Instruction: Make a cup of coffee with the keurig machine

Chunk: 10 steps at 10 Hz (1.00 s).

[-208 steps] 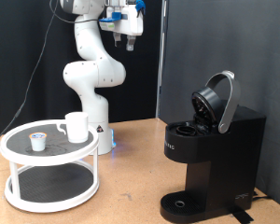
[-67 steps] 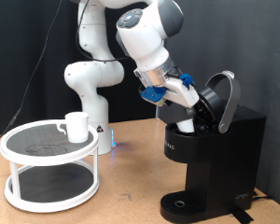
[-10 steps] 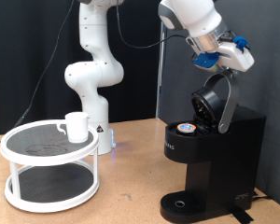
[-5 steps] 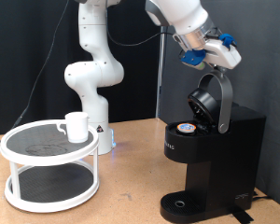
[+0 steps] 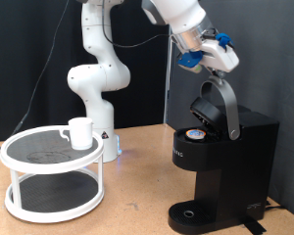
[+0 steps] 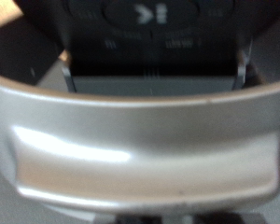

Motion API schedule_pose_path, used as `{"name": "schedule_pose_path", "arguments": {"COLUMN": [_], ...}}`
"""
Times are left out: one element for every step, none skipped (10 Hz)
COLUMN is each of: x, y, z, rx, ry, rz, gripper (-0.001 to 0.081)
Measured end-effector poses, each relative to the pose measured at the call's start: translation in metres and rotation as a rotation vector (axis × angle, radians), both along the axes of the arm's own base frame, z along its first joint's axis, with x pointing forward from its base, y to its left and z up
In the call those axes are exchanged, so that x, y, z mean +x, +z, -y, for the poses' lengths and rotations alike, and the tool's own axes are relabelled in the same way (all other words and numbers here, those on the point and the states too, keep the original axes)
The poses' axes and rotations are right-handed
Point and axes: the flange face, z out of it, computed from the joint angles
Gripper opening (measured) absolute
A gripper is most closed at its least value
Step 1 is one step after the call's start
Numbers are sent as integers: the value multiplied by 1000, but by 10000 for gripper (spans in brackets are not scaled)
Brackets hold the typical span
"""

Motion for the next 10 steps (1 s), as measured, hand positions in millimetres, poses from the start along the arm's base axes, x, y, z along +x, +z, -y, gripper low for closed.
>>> {"name": "schedule_pose_path", "arguments": {"x": [-1, -1, -1, -2, -2, -2, -3, -2, -1, 0], "y": [-3, -7, -12, -18, -24, -32, -44, -57, -70, -84], "z": [11, 21, 30, 37, 44, 52, 59, 65, 70, 74], "rx": [-40, -80, -107, -129, -145, -164, -189, -206, -215, -222], "ry": [-9, -15, -21, -28, -38, -46, -53, -63, -76, -85], "rz": [2, -2, -7, -10, -14, -23, -35, -45, -52, -57], "gripper": [0, 0, 0, 0, 0, 0, 0, 0, 0, 0]}}
